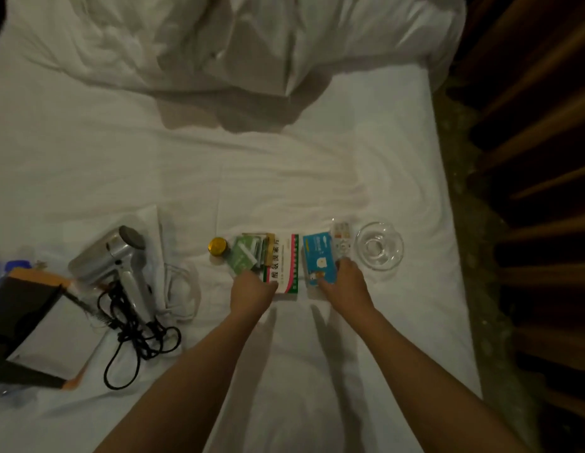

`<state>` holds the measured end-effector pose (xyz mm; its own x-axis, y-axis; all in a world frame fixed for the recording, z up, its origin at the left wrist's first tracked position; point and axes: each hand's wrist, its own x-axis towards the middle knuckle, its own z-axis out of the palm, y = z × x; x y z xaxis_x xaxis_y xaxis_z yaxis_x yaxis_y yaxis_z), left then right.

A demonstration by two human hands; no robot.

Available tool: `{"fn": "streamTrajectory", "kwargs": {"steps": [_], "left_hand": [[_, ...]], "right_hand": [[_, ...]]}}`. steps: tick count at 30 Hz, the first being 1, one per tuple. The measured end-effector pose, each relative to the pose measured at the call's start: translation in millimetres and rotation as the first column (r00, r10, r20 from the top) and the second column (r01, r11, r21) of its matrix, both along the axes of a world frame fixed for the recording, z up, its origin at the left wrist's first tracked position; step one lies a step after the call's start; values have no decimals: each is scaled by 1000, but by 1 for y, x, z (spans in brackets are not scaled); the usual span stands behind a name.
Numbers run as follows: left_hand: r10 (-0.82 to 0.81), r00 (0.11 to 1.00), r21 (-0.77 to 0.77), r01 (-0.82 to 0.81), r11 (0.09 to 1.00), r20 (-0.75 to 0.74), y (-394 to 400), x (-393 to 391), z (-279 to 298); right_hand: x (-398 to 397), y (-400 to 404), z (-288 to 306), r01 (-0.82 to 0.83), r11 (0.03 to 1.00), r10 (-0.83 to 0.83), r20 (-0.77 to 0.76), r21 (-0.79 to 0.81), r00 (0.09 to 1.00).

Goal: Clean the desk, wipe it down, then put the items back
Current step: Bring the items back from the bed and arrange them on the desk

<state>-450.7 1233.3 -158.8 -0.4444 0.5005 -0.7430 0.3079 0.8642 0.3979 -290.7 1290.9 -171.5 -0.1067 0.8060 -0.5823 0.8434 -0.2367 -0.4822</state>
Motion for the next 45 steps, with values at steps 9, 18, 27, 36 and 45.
{"fn": "streamTrajectory", "kwargs": {"steps": [9,18,27,36,45], "left_hand": [[194,981,3,-194,981,7,-1,22,-113],[244,948,10,-252,968,206,15,42,-54],[174,962,113,-201,973,212,-27,54,40],[3,959,335,-102,937,284,-33,78,187],[-358,881,468,186,864,309,-33,164,262]], "right_hand": [[-7,3,-49,249,968,-248,13,-37,969],[17,-6,-43,355,924,-372,-123,-142,920],[71,-44,48,400,904,-423,-189,-148,886],[121,-85,171,538,837,-531,-397,-106,748],[202,-163,268,834,548,-671,-560,66,486]]}}
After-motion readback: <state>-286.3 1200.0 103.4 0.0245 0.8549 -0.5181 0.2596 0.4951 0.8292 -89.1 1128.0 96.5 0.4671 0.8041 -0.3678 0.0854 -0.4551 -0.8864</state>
